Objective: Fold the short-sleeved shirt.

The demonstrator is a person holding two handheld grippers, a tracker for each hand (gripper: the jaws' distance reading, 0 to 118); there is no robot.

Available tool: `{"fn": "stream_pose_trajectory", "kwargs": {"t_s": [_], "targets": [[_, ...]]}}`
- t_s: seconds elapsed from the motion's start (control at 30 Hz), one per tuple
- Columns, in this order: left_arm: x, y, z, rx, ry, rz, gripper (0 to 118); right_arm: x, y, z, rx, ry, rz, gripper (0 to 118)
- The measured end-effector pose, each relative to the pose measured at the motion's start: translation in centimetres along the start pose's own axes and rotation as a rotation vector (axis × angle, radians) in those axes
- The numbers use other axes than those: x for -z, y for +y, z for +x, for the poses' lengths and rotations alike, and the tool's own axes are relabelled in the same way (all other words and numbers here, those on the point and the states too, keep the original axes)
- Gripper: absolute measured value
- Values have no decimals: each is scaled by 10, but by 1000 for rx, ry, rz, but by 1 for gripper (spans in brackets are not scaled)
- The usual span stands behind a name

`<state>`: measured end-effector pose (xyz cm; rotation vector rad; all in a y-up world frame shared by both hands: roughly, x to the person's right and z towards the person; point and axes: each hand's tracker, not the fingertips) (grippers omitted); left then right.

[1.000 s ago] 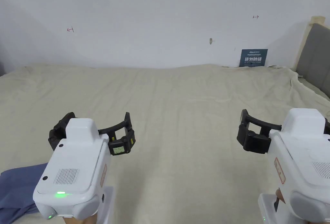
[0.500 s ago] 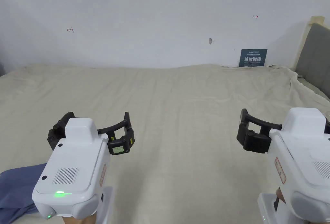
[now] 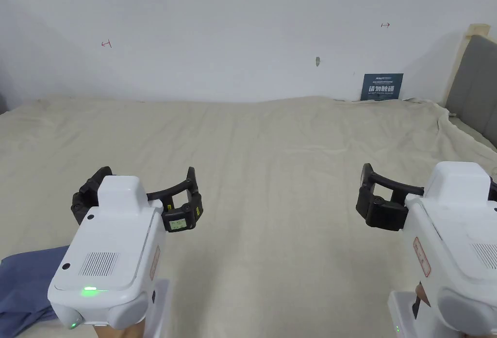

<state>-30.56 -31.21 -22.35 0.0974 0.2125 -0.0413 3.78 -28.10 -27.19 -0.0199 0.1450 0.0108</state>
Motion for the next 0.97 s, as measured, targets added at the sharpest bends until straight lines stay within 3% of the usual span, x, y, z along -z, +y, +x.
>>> {"fn": "stream_pose_trajectory", "kwargs": {"t_s": [0.97], "targets": [[-2, 0, -1, 0, -7, 4, 118, 0, 0, -2, 0, 5, -3, 118]]}}
